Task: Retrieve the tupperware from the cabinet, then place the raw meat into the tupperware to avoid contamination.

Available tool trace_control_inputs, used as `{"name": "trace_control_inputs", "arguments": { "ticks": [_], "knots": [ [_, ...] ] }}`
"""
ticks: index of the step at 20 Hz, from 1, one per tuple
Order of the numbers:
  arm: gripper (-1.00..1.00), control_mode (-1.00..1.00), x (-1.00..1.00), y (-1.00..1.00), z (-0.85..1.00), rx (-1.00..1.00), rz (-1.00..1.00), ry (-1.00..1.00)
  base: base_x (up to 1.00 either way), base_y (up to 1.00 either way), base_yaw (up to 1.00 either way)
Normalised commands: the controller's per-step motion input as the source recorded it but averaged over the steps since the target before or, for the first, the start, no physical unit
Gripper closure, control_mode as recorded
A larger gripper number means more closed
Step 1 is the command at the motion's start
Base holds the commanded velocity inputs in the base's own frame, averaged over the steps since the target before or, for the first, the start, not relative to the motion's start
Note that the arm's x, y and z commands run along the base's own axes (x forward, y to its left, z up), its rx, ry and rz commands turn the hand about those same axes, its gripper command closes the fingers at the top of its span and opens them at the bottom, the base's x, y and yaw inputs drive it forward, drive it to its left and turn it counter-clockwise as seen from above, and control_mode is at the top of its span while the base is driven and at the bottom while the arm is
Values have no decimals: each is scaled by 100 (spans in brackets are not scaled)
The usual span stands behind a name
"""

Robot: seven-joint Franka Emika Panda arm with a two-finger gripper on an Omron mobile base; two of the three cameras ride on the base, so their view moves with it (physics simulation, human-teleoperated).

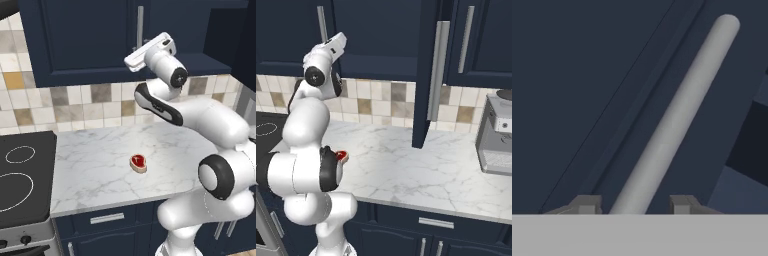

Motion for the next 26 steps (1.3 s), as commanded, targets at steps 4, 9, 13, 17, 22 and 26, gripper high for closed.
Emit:
{"name": "trace_control_inputs", "arguments": {
  "ticks": [4, 9, 13, 17, 22, 26],
  "knots": [
    [100, -100, -34, 29, 0, -4, -6, 15, 0, 0, 0],
    [100, -100, -51, 21, 0, -5, -5, 16, 0, 0, 0],
    [100, -100, -62, 18, 0, -5, -4, 15, 0, 0, 0],
    [100, -100, -70, 17, 0, -4, -3, 15, 0, 0, 0],
    [100, -100, -73, 18, -2, -5, -2, 16, 0, 0, 0],
    [100, -100, -73, 18, -9, -5, -1, 16, 0, 0, 0]
  ]
}}
